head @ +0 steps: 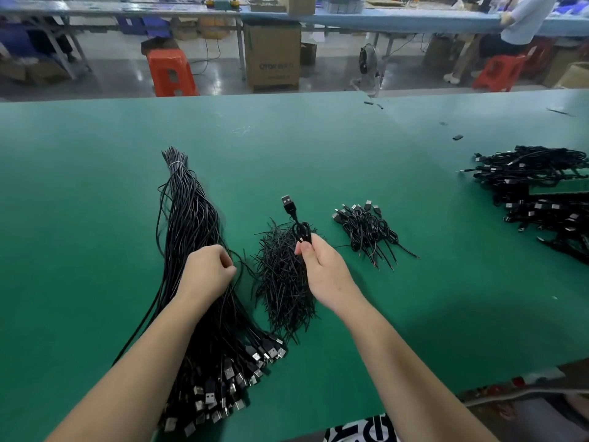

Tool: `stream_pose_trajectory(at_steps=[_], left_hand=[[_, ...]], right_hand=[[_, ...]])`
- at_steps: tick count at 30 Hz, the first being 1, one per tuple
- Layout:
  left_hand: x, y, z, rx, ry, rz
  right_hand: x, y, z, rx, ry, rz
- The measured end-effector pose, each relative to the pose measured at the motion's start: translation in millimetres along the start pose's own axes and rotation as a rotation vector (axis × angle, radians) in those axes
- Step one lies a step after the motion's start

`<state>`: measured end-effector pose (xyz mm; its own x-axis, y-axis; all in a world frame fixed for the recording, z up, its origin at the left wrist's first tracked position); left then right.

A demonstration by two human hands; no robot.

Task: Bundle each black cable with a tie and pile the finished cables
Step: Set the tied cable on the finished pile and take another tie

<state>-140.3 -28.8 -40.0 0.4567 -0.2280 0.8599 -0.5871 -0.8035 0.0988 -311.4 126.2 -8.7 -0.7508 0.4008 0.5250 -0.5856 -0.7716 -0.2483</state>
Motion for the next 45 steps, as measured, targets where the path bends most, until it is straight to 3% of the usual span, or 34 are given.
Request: stream_pose_trajectory(at_steps=[5, 10, 17, 21, 24, 27, 31, 35, 40, 45], left_hand=[[20, -10, 3, 0.066, -0.219, -0.142], [28, -23, -16, 0.204, -0.752, -0.368], [29, -43, -68, 0.068, -1.055, -0.229], [30, -48, -73, -0.009, -0.951, -0.181], [33, -50, -79, -0.109, -0.798, -0.173], [40, -49, -88, -0.236, -0.483, -0.208], [51, -56, -109, -0.518, 0.04, -0.306], [51, -61, -119, -0.906, 0.405, -0.377], [55, -70, -113, -1.122, 0.401, -0.423], [54, -70, -111, -1.144, 0.226, -0.356]], right_hand=[[-4, -15, 17, 0.124, -0.109, 0.011], [-23, -32, 30, 0.248, -0.154, 0.103], [-42, -29, 23, 0.056, 0.242, 0.299], [-38, -30, 26, 0.064, 0.479, 0.351], [-34, -29, 28, 0.04, 0.516, 0.334], [-32, -29, 27, 0.008, 0.536, 0.317], [-30, -26, 23, -0.057, 0.558, 0.312], [-25, -25, 24, -0.151, 0.682, 0.45], [-22, -30, 25, -0.264, 0.742, 0.674], [-23, -32, 28, -0.251, 0.621, 0.707]])
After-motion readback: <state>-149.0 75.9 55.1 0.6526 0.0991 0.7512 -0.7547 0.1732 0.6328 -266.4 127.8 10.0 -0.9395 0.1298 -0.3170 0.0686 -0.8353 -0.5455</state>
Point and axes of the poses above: each hand's wrist, its own y-axis towards the middle knuckle, its own x-axis out of the back of the hand, z = x × y, the point moved 5 cm from there along y, towards the middle knuckle, and after that the axes turned 14 degrees about -x, right-handed, at the moved point
